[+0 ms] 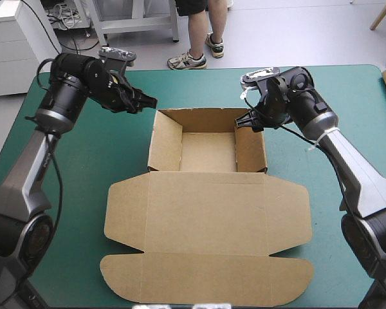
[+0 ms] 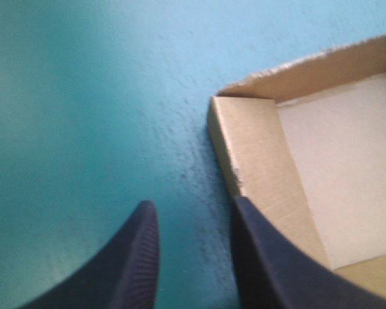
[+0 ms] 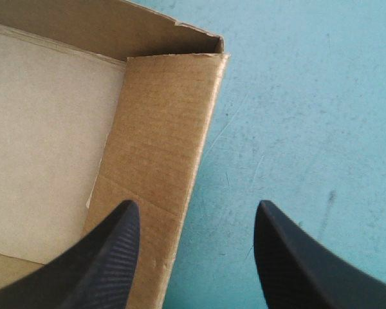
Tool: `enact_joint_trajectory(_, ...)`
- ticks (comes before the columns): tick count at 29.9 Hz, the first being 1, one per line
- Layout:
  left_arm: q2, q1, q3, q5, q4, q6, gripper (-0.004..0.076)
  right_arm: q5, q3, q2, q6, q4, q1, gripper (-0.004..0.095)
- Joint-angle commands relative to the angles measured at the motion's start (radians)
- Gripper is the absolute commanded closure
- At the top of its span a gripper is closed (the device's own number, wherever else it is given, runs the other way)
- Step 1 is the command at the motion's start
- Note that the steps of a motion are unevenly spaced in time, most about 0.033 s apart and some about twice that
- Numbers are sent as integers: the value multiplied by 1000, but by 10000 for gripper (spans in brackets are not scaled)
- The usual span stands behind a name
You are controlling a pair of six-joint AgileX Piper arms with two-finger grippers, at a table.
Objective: Fold the box
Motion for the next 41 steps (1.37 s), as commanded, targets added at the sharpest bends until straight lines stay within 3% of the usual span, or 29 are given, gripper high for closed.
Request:
enact_joint_trajectory(1,-135,2,-42,23,130,0,709,-21,-34,-62,44,-19,-6,415)
enact_joint_trajectory(9,-358,2,-40,23,192,11,731,-21,-34,-46,83,-8,-32,415)
enact_joint_trajectory(18,-541,2,41,23,94,72,731,-21,-34,55,82,134,-61,415)
enact_joint_trajectory(31,-918,2,764,-77,98,77,731,-21,-34,156,58,170,-61,425)
enact_joint_trajectory(34,-1019,2,938,-88,98,77,731,-21,-34,163,44,167,-61,520)
enact_joint_trajectory(39,-1173,2,1161,-126,98,77,731,-21,-34,165,36,167,-61,893)
enact_joint_trajectory(41,-1232,2,1234,-125,98,77,731,-21,-34,165,33,169,-61,923)
